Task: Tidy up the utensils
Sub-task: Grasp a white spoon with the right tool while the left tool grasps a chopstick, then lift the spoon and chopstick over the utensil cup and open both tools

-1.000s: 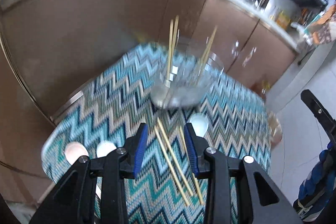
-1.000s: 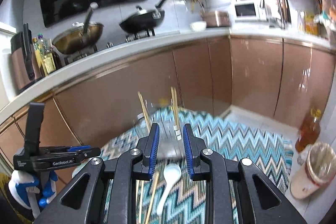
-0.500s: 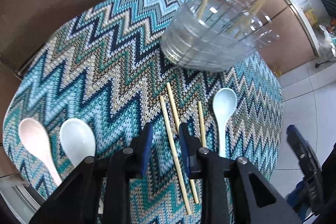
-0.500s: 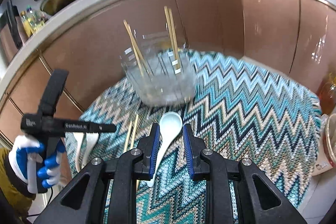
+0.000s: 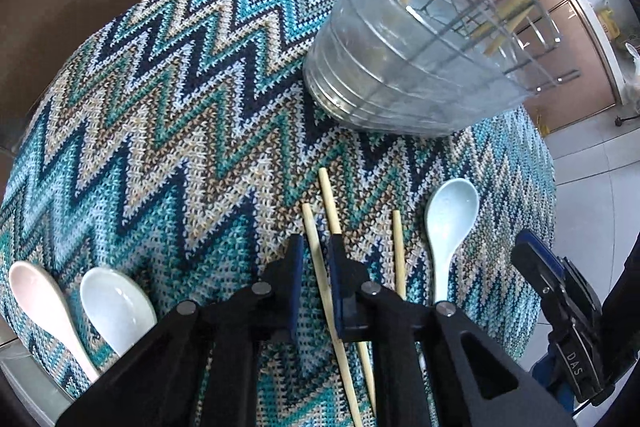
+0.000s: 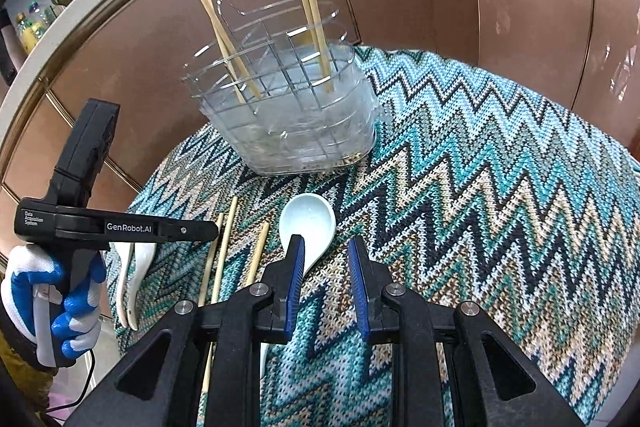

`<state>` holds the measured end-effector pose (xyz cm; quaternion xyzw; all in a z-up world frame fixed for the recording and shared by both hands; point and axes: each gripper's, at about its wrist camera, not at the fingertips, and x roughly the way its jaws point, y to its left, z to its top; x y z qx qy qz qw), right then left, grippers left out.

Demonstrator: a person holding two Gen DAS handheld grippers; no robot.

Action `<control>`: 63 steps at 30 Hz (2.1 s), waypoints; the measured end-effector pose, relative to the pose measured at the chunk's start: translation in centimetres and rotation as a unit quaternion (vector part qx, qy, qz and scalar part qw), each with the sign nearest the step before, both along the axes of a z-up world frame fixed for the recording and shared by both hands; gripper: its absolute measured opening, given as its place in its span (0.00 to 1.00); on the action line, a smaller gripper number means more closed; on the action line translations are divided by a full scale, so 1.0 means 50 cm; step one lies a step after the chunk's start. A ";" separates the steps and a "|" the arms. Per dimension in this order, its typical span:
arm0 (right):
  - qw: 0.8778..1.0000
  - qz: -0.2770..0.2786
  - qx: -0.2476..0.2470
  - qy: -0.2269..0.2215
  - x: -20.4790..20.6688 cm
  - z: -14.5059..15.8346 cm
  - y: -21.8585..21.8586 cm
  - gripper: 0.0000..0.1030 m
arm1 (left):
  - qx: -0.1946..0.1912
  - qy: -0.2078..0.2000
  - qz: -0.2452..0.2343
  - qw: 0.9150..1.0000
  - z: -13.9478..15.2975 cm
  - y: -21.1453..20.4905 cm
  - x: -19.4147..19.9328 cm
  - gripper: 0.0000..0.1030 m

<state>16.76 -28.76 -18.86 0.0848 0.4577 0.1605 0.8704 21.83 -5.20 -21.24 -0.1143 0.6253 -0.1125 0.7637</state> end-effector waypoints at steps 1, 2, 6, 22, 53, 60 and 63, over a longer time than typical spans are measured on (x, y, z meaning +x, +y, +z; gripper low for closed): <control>1.000 0.002 0.000 0.002 0.005 -0.004 0.002 0.23 | 0.001 0.003 0.000 1.000 -0.005 -0.002 0.003 0.10; 1.000 0.004 -0.001 0.005 0.013 -0.010 0.003 0.23 | 0.002 0.005 0.000 1.000 -0.007 -0.005 0.006 0.10; 1.000 0.017 0.003 0.016 0.039 -0.027 0.009 0.23 | 0.006 0.013 0.002 1.000 -0.024 -0.026 0.019 0.07; 0.994 0.090 0.032 0.055 0.151 -0.095 0.047 0.15 | 0.004 0.006 0.009 1.000 -0.036 -0.012 0.031 0.06; 0.964 0.000 -0.054 -0.260 -0.030 0.289 0.074 0.06 | -0.076 -0.405 0.062 0.909 0.434 0.060 -0.150 0.04; 0.926 -0.076 -0.090 -0.359 0.039 0.331 0.085 0.06 | -0.030 -0.528 0.114 0.841 0.487 0.015 -0.086 0.04; 0.916 -0.095 -0.106 -0.374 0.086 0.306 0.086 0.06 | -0.009 -0.554 0.127 0.823 0.467 -0.012 -0.054 0.04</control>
